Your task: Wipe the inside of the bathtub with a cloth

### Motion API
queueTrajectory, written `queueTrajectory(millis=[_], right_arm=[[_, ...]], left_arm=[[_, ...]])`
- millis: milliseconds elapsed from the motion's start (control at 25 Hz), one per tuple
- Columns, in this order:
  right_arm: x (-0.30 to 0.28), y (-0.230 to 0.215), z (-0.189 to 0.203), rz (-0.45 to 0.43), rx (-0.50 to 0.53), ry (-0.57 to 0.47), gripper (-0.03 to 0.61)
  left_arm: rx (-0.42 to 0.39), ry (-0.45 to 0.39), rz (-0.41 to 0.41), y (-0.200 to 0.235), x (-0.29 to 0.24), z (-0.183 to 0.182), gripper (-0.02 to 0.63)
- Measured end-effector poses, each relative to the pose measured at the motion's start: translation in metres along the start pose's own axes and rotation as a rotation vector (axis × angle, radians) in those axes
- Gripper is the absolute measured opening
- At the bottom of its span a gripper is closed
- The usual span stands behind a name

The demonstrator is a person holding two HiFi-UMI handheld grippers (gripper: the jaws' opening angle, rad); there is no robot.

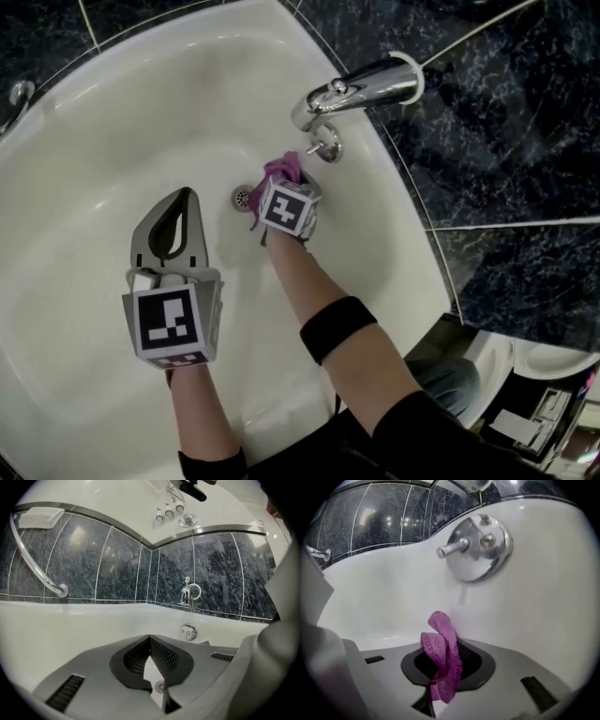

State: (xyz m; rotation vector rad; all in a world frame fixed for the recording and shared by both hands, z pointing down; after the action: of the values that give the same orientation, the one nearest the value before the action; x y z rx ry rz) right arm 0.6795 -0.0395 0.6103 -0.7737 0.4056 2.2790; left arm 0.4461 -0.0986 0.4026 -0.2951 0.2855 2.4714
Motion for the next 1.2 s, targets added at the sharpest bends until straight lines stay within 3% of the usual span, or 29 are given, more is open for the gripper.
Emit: queueTrajectory(millis=[720,1000,1200], right_arm=[[-0.047,0.013,0.109,-0.004,0.048,0.297,0.087],[-0.046,0.012,0.108,-0.02,0.07,0.318,0.087],[-0.023,0.023,0.068,-0.115,0.157,0.241,0.087]], left_arm=[[-0.02,0.012,0.013,-0.006,-0.003,0.001,0.0],[-0.005,0.016,0.017,-0.006,-0.002,0.002,0.0],[-0.051,0.012,0.053,-0.009,-0.004,0.005,0.0]])
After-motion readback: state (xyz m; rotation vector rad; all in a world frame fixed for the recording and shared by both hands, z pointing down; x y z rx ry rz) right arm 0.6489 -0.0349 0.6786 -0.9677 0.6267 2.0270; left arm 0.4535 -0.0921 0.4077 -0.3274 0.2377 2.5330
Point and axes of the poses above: the fingertips, and each gripper's own axes: x backward along the fingers, y to its left, z out of its underside, the point moved 2 cm from there along x, backward along the fingers, and after that the axes turned 3 degrees about -y, right-handed, at the moved point
